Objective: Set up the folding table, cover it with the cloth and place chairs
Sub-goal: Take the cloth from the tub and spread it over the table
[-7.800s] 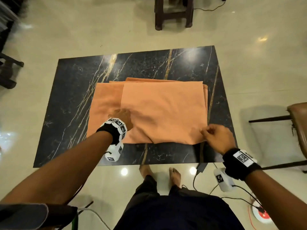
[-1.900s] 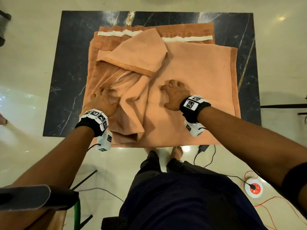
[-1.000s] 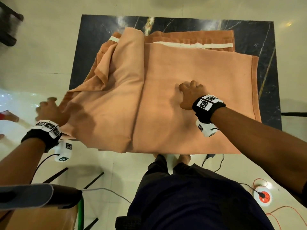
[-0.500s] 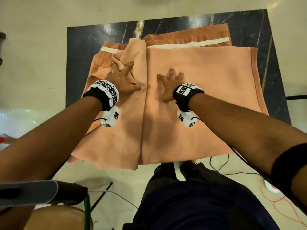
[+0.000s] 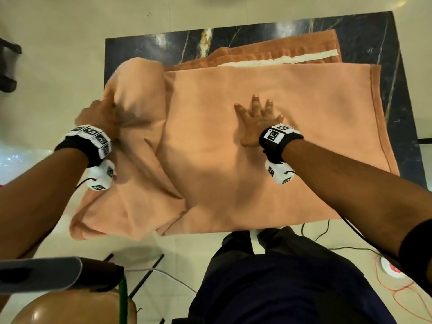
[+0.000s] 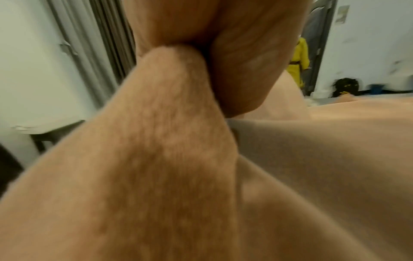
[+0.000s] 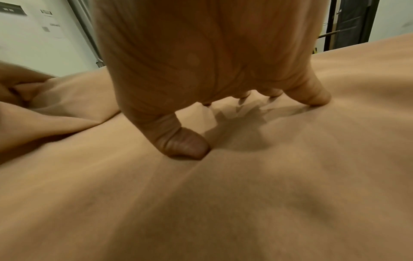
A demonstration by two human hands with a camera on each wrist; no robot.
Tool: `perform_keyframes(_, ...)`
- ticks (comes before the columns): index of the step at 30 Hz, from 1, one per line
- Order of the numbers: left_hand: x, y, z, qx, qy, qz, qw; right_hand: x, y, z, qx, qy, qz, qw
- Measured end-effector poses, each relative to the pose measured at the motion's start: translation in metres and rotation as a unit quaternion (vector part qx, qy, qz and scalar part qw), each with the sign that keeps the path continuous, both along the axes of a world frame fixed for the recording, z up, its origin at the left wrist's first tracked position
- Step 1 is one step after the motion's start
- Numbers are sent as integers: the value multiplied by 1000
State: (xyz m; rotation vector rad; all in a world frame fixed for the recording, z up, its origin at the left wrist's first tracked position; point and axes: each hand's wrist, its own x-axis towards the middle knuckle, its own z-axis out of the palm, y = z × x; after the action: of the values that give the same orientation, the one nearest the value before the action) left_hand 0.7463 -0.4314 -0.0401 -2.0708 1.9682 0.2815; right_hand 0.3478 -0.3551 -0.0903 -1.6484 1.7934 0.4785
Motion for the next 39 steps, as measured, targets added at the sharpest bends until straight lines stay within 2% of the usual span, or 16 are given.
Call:
perform_keyframes(4,68,26,6,-19,-20,123,992,-24,-8,-2,-10,7,5,1000)
perform_keyframes(7,76,44,2,-32,5,174,984,-39,-18,-6,-15,25,15,999)
perform_keyframes(9,62,49,-2,-36,18,134,990,-47,-24,-9,-22,36,17,999)
perform_keyframes(12,25,53,-12,20,62,18,998,-53,-32,-10,-16,37,14,999)
perform_keyframes(15,-20,53,-19,79,101,-82,988,-51,-33,-7,-13,36,10,999)
perform_keyframes(18,-58,52,-28,142,101,-131,976,-49,-26,0,-30,30,3,999)
perform_keyframes(23,-83,51,-39,161,33,-151,975,-20,9,11,-108,13,-17,994)
perform_keyframes(26,-89,45,-39,164,21,-146,975,-14,35,3,-42,-1,-40,998)
perform_keyframes(28,-92,40,-37,173,18,-147,974,-19,43,-3,-30,-9,-46,998)
perform_keyframes(33,-98,42,-35,181,0,-151,972,-19,32,-8,-27,-11,-60,998)
perform_keyframes(39,-110,55,-31,191,4,-153,970,-30,-14,4,-15,-3,-21,1000)
